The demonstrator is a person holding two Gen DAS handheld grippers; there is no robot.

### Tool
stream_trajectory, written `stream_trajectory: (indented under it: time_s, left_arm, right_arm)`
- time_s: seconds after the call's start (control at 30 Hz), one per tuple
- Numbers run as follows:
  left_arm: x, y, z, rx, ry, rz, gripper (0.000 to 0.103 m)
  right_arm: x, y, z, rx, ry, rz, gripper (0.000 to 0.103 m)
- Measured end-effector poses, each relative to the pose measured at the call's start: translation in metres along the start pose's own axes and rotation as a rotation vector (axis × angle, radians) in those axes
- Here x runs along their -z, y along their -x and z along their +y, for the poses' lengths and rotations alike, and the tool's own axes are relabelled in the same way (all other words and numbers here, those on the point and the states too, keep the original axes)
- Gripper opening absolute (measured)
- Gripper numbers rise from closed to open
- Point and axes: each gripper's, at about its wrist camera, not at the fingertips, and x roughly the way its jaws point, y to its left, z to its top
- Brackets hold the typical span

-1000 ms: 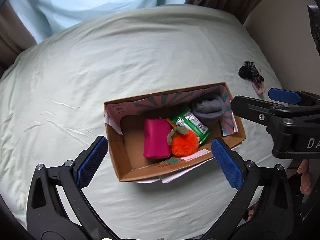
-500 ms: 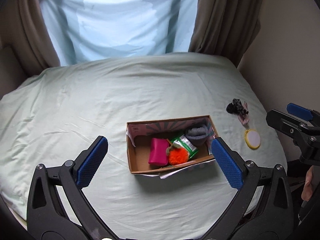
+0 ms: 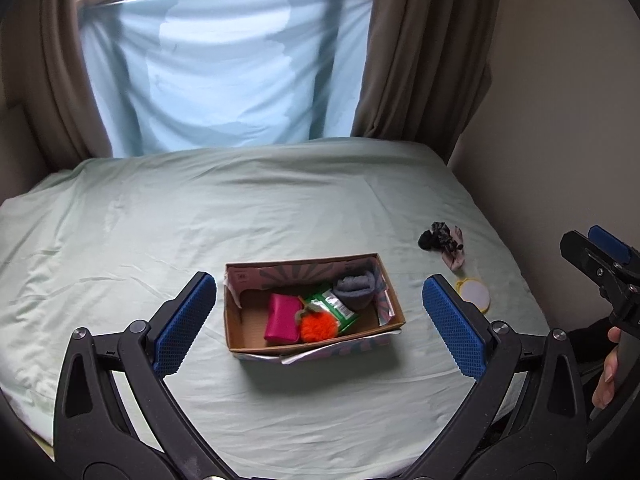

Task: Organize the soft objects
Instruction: 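Lift both tools away from the box and pull back, then grasp the black patterned fabric with the left tool while the right tool grasps the pink fabric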

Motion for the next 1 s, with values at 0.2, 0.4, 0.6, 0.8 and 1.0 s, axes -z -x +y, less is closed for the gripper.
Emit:
stream_trajectory:
  time_s: [0.2, 0.4, 0.6, 0.8, 1.0]
  left_arm:
    - [-0.013, -0.009, -0.045, 0.007, -0.005, -0.01, 0.103]
    - [-0.031, -0.032, -0.104, 0.034, -0.006, -0.003, 0.103]
    - [-0.049, -0.072, -0.168, 0.057, -0.015, 0.024, 0.103]
    - [-0.063, -0.131, -0.227, 0.079, -0.019, 0.082, 0.103]
    - [-0.072, -0.21, -0.281, 0.102, -0.026, 0.156, 0.103]
  right_arm:
    - [-0.001, 0.003, -0.054, 0.01, -0.02, -0.016, 0.103]
    - [-0.008, -0.001, -0.117, 0.013, -0.024, -0.023, 0.103]
    - [-0.012, -0.019, -0.183, 0.033, -0.019, -0.007, 0.103]
    - [-0.006, -0.053, -0.244, 0.035, -0.025, 0.043, 0.103]
    - [-0.001, -0.108, -0.292, 0.003, 0.015, 0.091, 0.103]
